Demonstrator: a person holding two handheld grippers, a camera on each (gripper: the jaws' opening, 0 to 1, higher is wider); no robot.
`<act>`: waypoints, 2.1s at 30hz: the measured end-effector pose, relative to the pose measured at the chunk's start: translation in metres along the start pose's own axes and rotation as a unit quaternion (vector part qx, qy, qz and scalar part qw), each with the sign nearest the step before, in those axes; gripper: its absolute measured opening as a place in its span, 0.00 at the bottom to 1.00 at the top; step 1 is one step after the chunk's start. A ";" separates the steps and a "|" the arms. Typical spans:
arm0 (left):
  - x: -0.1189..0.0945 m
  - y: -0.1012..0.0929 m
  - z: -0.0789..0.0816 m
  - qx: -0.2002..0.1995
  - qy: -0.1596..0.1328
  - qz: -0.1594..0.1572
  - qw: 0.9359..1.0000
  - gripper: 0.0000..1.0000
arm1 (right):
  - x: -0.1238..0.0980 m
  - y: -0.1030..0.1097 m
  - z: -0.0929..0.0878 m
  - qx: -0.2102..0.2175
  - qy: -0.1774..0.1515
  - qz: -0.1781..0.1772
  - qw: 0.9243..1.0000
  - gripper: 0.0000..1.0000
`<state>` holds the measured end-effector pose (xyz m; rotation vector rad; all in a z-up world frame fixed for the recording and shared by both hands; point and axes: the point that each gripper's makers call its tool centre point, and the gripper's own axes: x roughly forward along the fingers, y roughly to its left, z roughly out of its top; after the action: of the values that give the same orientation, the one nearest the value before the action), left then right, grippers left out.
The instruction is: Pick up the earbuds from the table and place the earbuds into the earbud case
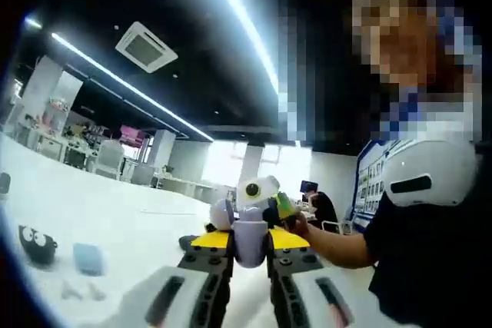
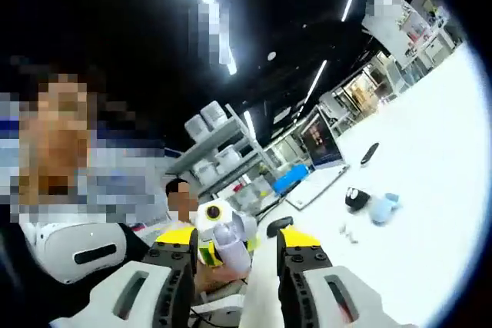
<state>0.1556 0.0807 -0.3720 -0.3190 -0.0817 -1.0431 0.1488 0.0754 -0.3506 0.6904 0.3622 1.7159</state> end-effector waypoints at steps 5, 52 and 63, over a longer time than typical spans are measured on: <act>-0.003 -0.003 -0.004 -0.010 0.002 0.005 1.000 0.19 | 0.009 0.007 -0.013 -0.019 0.032 0.019 0.999 0.40; 0.071 0.097 -0.001 0.217 0.032 0.220 0.951 0.06 | -0.101 -0.054 -0.050 -0.178 0.062 -0.259 0.947 0.29; 0.011 0.097 0.038 0.160 -0.021 0.257 0.953 0.13 | -0.060 -0.058 -0.108 -0.268 0.158 -0.318 0.896 0.40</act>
<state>0.2475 0.1275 -0.3550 -0.0575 -0.1917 -0.4930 0.1349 0.0455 -0.4827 -0.1238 0.2757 1.1967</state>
